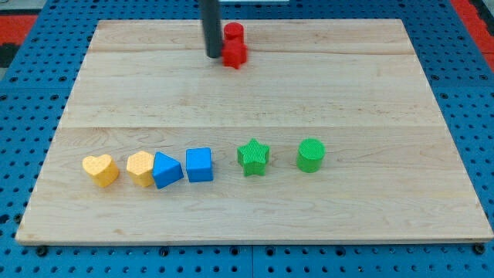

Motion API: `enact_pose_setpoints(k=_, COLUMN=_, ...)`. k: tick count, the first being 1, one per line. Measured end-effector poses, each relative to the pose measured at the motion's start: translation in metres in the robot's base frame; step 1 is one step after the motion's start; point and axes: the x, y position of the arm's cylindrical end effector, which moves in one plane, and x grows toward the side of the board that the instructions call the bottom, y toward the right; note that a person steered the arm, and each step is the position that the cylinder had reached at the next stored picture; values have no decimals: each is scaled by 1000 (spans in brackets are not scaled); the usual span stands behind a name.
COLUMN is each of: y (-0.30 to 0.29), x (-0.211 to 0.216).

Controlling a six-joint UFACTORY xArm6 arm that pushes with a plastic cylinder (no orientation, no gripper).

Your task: Move the red star to the bottom right

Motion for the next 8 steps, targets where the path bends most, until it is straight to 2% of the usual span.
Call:
enact_pose_setpoints(k=1, y=50, x=40)
enact_pose_setpoints(k=3, y=-9, x=-3)
enact_pose_setpoints(k=4, y=23, x=-9)
enact_pose_setpoints(k=5, y=103, x=23)
enact_pose_setpoints(k=7, y=123, x=-19)
enact_pose_setpoints(k=8, y=177, x=6)
